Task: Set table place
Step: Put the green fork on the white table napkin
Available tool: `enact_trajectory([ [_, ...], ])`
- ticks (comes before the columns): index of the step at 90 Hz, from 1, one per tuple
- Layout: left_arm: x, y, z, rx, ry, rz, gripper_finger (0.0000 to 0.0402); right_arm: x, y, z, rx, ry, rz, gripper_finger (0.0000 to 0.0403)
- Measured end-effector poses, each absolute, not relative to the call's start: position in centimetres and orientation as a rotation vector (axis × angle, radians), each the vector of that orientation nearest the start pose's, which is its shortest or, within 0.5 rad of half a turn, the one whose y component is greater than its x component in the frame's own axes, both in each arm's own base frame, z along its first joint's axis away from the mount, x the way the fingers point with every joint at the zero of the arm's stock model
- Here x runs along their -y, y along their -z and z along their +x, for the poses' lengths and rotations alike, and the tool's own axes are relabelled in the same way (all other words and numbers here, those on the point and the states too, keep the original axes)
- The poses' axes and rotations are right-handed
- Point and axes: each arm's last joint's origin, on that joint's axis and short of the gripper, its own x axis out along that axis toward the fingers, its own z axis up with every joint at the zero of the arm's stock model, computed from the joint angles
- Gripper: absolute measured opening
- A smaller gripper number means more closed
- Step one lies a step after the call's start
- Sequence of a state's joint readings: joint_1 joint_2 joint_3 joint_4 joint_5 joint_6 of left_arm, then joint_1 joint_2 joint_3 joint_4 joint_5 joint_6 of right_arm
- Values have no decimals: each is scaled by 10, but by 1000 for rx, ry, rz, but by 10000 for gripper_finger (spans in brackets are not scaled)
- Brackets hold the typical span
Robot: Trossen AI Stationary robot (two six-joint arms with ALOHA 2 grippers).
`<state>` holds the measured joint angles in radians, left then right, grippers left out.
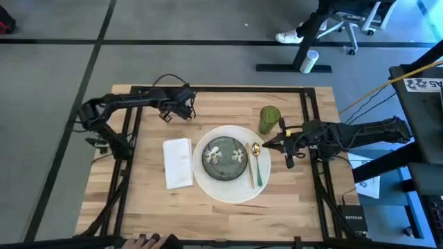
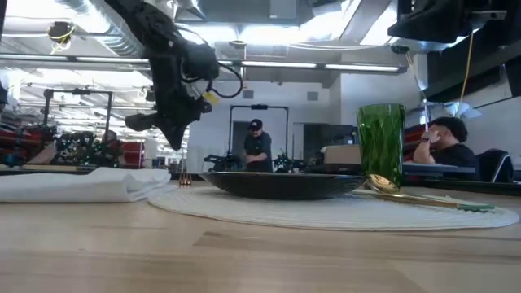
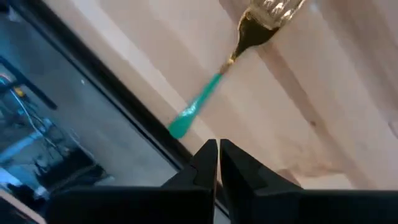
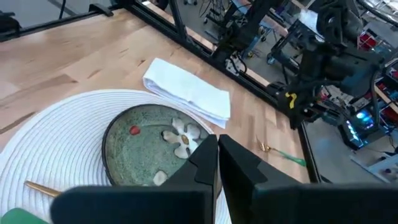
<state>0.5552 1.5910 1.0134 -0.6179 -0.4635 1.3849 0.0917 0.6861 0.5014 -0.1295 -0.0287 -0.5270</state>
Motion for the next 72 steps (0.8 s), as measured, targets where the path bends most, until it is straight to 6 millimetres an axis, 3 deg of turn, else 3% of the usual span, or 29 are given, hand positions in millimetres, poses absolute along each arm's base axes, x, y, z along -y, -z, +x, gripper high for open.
enact_trajectory([
  [33, -177, -159, 261, -1652, 254, 1080, 62, -16, -255, 159, -274, -213, -518, 1],
  [72, -187, -148, 265, -1614, 359, 1175, 86, -16, -255, 159, -272, -214, -522, 1],
])
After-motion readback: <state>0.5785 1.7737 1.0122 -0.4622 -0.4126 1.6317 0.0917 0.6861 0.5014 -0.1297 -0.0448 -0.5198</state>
